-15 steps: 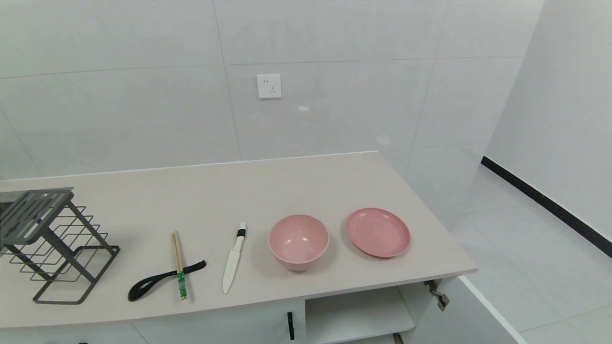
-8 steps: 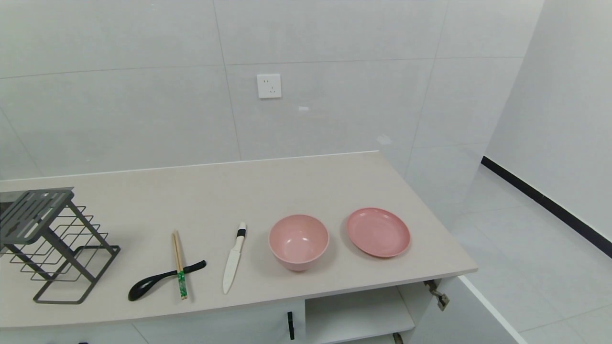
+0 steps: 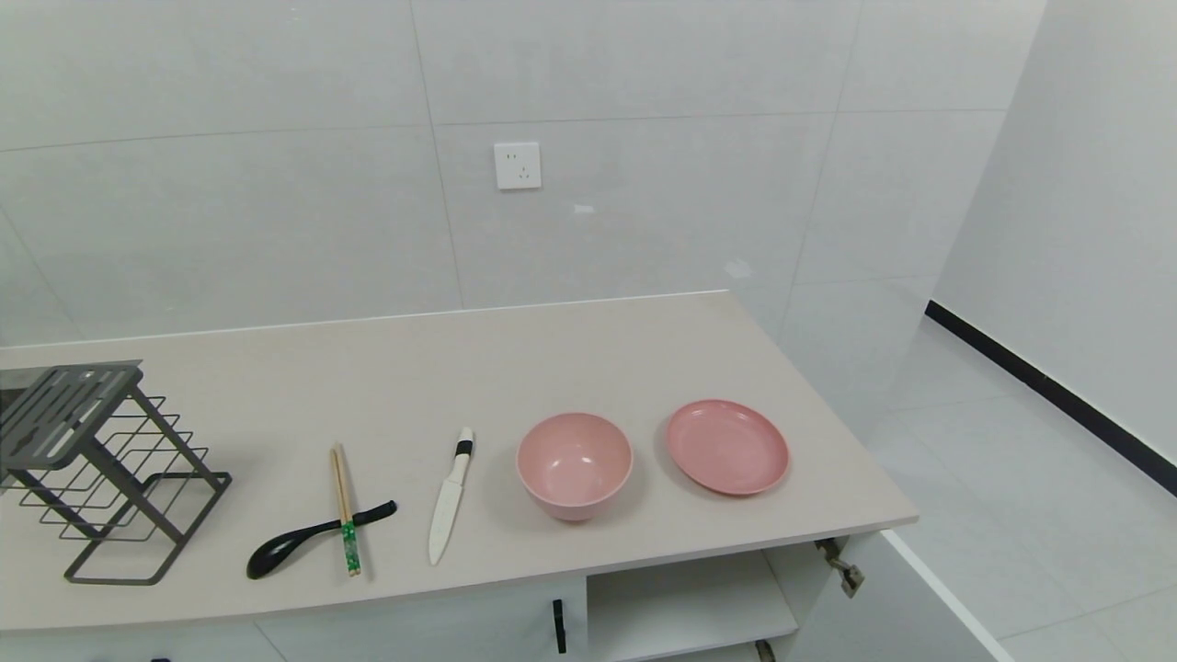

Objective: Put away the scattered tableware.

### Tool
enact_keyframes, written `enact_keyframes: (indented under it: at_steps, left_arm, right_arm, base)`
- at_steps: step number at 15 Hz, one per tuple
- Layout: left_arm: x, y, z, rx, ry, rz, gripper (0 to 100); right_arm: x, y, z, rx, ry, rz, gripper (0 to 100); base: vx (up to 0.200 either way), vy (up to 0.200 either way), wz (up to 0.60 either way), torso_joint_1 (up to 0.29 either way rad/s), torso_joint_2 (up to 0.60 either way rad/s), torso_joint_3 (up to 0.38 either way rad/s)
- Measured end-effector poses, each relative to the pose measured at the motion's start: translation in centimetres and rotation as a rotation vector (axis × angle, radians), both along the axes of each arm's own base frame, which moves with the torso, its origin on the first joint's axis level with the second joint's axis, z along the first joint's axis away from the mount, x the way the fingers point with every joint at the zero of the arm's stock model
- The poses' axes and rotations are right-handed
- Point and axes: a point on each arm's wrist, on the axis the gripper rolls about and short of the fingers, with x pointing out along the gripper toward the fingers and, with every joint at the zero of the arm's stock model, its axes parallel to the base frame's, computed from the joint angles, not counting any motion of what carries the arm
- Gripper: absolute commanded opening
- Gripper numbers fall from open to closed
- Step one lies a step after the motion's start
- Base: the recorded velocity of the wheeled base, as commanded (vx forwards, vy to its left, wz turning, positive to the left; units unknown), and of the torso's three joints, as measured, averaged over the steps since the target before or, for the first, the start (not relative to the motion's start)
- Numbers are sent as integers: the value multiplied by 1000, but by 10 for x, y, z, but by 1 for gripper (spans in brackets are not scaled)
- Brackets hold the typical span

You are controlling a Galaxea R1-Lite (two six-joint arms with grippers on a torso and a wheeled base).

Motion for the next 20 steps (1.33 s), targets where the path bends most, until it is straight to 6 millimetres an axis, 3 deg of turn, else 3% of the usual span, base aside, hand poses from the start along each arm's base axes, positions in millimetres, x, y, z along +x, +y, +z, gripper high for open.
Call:
enact_keyframes:
  at_steps: [3,7,12,17,20]
  left_arm:
    - [0,0,0,-14,-1,8,100]
    - [0,0,0,-20,-1,9,100]
    - [0,0,0,-20,-1,10,100]
    - [0,0,0,-20,-1,13,100]
    - [0,0,0,-20,-1,14,100]
  right_arm:
    - [6,2,15,-15,128,132,100]
    - [35,4,26,-25,358,270,100]
    - [75,11,20,-39,633,330,100]
    - [100,17,8,-56,786,339,100]
    - [125,22,8,-60,828,342,100]
  base:
    - [0,0,0,0,0,0]
    - [0,0,0,0,0,0]
    - [0,0,0,0,0,0]
    - [0,0,0,0,0,0]
    - [0,0,0,0,0,0]
